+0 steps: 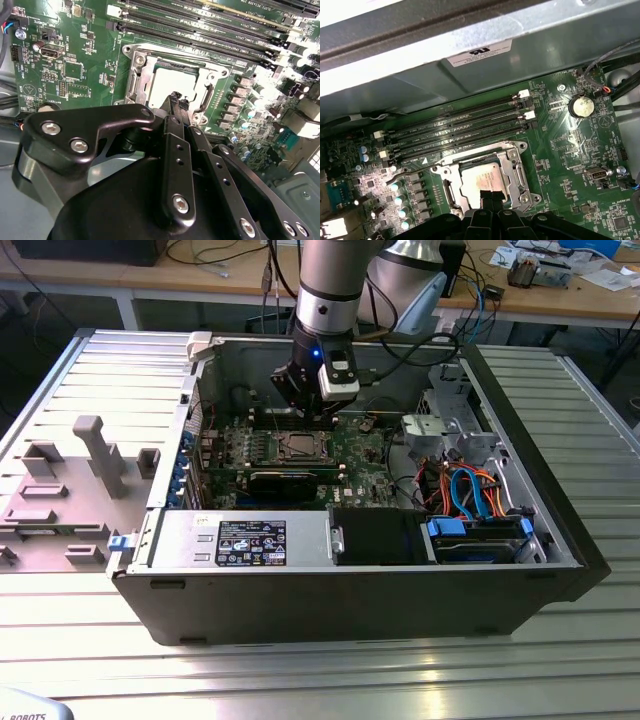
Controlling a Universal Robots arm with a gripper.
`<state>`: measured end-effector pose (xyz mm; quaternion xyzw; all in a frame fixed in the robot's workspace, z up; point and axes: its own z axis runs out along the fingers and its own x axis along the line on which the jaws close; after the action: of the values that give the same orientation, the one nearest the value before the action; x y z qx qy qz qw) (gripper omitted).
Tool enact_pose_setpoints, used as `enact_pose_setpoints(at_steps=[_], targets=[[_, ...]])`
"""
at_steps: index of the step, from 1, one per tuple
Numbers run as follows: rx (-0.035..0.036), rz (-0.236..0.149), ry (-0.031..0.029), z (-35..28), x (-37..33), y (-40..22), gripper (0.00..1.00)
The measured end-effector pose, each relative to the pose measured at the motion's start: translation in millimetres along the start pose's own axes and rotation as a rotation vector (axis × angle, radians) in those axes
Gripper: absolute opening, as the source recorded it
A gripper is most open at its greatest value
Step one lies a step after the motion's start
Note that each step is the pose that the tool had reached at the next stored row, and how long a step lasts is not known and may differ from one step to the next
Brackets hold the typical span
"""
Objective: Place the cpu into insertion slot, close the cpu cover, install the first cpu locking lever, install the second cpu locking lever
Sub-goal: 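Install the first cpu locking lever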
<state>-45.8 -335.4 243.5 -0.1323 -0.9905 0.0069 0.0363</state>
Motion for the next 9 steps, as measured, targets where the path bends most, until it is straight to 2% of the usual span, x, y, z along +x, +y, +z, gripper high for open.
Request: enact_pose_setpoints(at_steps=[9], targets=[[0.0012,-0.016,-0.0003,0.0,0.0,0.0,0.11]])
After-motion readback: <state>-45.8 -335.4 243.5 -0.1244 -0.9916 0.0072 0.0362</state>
